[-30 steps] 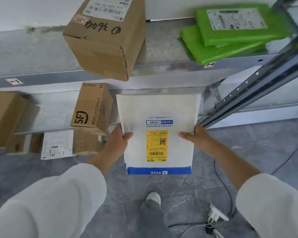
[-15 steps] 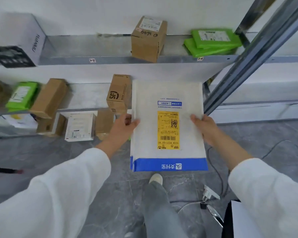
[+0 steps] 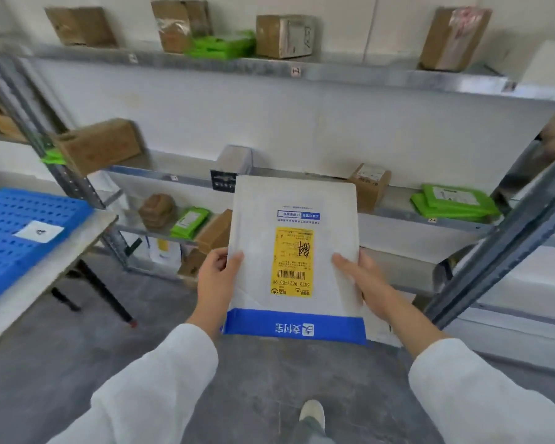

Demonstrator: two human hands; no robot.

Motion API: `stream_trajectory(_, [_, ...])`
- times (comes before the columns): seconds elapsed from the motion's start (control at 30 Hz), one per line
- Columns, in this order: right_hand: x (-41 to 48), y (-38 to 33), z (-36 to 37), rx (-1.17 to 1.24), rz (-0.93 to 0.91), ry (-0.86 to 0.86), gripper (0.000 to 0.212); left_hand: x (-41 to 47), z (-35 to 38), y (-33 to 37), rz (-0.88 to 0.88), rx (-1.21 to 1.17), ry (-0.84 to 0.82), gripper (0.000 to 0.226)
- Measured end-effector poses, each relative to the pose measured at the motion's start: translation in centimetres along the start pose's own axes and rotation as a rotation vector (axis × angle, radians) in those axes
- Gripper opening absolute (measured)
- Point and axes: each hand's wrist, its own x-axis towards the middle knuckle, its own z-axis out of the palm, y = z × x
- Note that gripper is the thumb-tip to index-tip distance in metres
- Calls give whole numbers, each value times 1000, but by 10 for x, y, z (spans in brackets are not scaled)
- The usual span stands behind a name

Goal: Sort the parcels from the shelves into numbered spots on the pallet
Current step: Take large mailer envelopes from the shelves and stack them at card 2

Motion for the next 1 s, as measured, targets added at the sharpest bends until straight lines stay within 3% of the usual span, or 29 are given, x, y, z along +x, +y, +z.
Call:
stream_trajectory(0.3, [24,-39,57,-104,-49,-146,45,-8,-51,28,29,-76,209,21])
stream_trajectory(0.57, [71,-79,119,-175,-84,-355,58,14,-90,60,27,-116,414,19])
stream_trajectory(0.73, [100,-95,167,-285,-158,-364,49,28,-119,65,-17,-74,546,31])
stream_trajectory(1.0, [114,-81,247,-384,-149,-557,42,5,-158,40,-58,44,789,21])
